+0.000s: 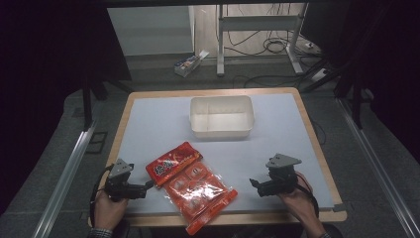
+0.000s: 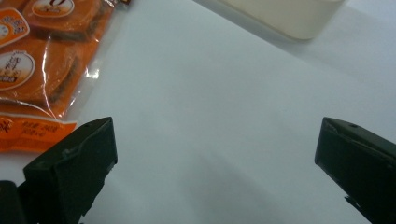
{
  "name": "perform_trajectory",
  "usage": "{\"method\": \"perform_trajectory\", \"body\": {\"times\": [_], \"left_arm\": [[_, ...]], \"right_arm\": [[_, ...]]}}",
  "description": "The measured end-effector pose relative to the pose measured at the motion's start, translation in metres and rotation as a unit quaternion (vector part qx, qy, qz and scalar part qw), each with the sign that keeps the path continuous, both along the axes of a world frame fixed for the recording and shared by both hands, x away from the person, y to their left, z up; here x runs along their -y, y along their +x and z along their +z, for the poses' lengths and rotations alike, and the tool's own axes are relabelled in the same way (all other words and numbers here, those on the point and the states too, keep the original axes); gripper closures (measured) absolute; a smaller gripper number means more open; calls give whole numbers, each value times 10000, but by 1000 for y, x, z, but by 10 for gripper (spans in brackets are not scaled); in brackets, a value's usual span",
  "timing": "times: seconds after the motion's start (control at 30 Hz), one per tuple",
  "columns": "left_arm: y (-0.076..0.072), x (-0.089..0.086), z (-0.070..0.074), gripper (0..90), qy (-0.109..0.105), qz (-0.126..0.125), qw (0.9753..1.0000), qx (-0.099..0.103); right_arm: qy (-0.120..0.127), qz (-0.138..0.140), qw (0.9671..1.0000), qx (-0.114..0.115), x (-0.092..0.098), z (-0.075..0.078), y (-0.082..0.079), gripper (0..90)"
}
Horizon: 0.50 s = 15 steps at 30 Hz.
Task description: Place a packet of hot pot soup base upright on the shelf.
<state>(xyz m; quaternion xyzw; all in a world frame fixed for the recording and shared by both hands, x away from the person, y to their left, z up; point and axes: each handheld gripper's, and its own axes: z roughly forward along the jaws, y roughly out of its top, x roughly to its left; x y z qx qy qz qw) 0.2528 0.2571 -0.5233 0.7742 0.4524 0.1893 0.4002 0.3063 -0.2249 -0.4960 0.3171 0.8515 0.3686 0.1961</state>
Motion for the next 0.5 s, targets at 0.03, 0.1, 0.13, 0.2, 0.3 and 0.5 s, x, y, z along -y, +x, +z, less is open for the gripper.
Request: {"method": "perform_trajectory", "body": {"times": [0.03, 0.1, 0.13, 0.2, 0.3, 0.5], "left_arm": [[0, 1, 0, 4, 7, -49, 10000, -12], [1, 5, -1, 1, 199, -16, 9998, -91], [1, 5, -1, 2, 199, -16, 9998, -91], [1, 8, -1, 6, 212, -33, 9995, -224], [2, 9, 0, 6, 335, -22, 9992, -225], [0, 5, 4, 14, 281, 0, 9995, -171]], "right_arm": [[66, 0, 10000, -55, 0, -1, 1, 0], [125, 81, 9998, -150, 1, -4, 3, 0], [125, 81, 9998, -150, 1, -4, 3, 0], [156, 78, 9997, -156, 3, -5, 4, 0], [178, 67, 9997, -135, 4, -5, 4, 0], [24, 66, 9999, -154, 2, -8, 5, 0]]}}
